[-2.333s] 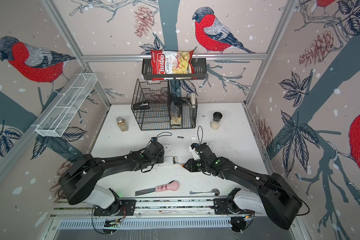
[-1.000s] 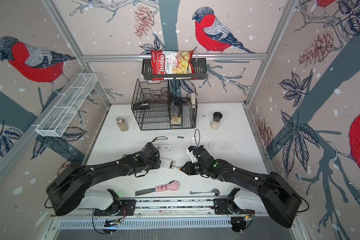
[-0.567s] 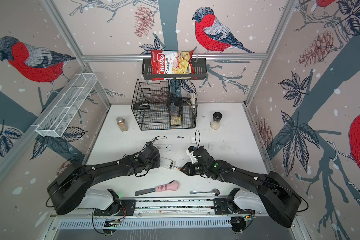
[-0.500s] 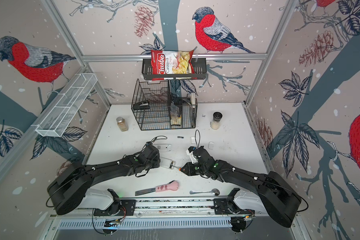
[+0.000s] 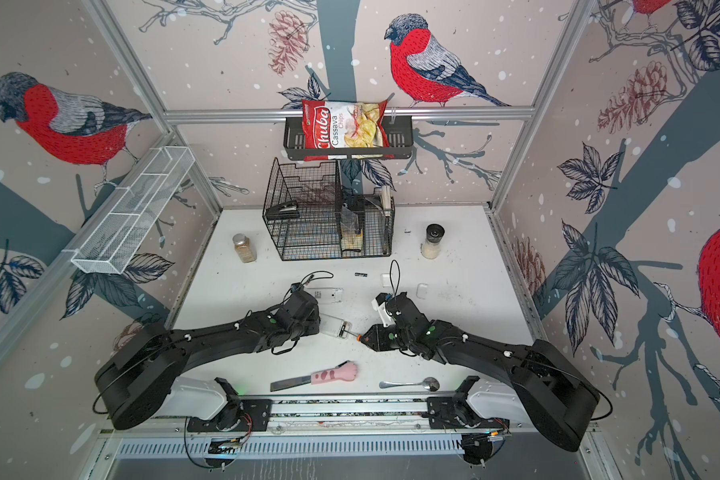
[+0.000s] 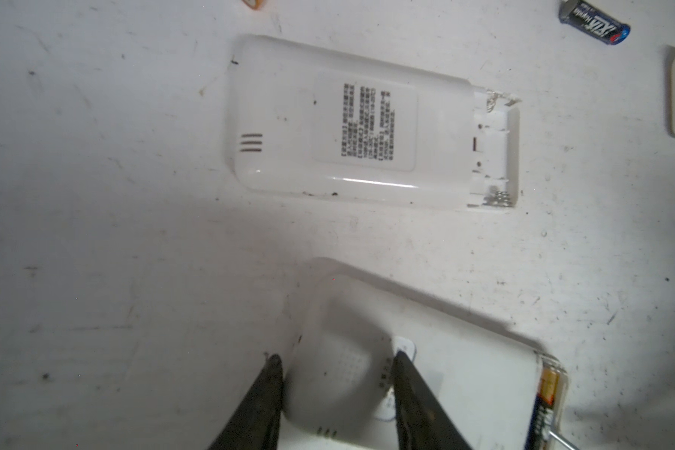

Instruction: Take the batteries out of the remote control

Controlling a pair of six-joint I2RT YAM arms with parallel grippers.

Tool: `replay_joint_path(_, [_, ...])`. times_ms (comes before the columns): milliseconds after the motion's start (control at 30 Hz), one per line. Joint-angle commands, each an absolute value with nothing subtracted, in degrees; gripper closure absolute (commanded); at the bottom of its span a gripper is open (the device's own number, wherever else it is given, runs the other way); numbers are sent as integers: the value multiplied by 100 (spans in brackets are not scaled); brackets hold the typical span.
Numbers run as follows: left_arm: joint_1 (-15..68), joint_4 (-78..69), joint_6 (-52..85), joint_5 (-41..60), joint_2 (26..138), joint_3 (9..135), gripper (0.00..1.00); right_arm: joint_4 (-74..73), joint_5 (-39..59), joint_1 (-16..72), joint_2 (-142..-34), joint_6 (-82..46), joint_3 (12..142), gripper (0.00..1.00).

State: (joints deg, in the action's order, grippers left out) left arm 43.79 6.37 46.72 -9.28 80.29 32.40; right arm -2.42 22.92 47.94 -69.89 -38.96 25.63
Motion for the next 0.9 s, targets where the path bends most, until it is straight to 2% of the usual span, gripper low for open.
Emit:
replay_joint_path(0, [4386, 1006, 4659, -623, 8077, 3205, 56, -243, 2267, 4796, -7003, -3877, 2616, 100])
replay_joint_path(867, [4390, 1068, 4764, -766, 8013, 3113, 56, -216, 2320, 4526, -6921, -3761, 2795, 100])
